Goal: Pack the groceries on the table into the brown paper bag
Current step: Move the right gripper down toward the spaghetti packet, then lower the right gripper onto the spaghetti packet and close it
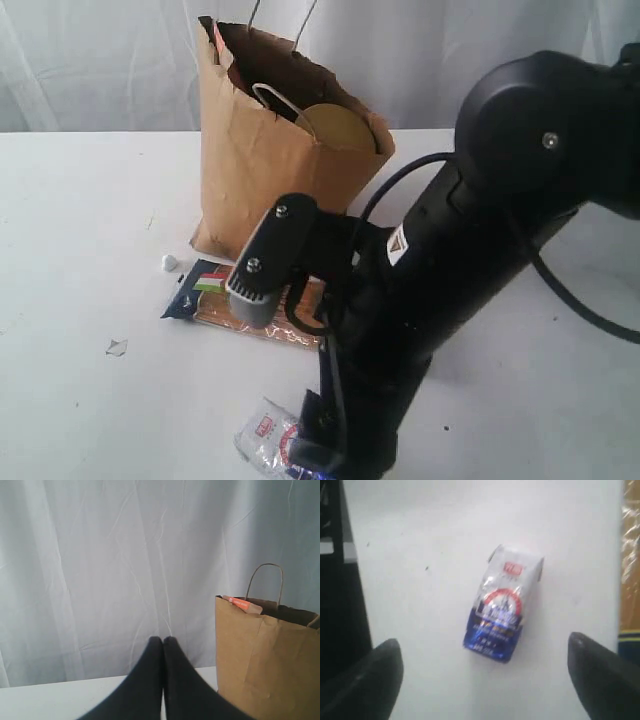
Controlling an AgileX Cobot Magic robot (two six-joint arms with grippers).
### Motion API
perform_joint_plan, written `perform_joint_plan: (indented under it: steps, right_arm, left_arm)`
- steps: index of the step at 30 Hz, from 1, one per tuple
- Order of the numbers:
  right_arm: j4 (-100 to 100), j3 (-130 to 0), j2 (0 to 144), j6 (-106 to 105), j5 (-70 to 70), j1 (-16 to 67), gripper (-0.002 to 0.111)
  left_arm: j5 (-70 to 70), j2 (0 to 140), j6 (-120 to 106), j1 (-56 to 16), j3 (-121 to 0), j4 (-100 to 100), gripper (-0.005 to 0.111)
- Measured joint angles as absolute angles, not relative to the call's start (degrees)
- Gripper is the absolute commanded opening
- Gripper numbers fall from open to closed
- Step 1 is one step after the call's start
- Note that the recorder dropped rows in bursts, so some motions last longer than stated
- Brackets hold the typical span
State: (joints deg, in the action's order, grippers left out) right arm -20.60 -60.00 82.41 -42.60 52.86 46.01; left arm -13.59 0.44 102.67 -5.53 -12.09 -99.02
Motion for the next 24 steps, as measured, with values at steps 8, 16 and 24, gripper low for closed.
perform_joint_plan:
  steps: [8, 16, 24]
  right_arm:
    - [-20.6, -60.0, 86.1, -40.8, 33.5, 46.0, 0.084]
    - [-16.9, -60.0, 91.1, -25.0, 23.0, 45.7, 0.084]
    - [-15.6, -65.0, 101.8, -19.7, 26.0, 40.8, 0.084]
  left_arm:
    - [-13.6, 0.4, 102.7, -5.5, -12.1, -99.0, 0.000]
    - [-13.6, 0.4, 102.7, -5.5, -12.1, -99.0, 0.000]
    - [-13.6, 0.4, 102.7, -5.5, -12.1, -99.0, 0.000]
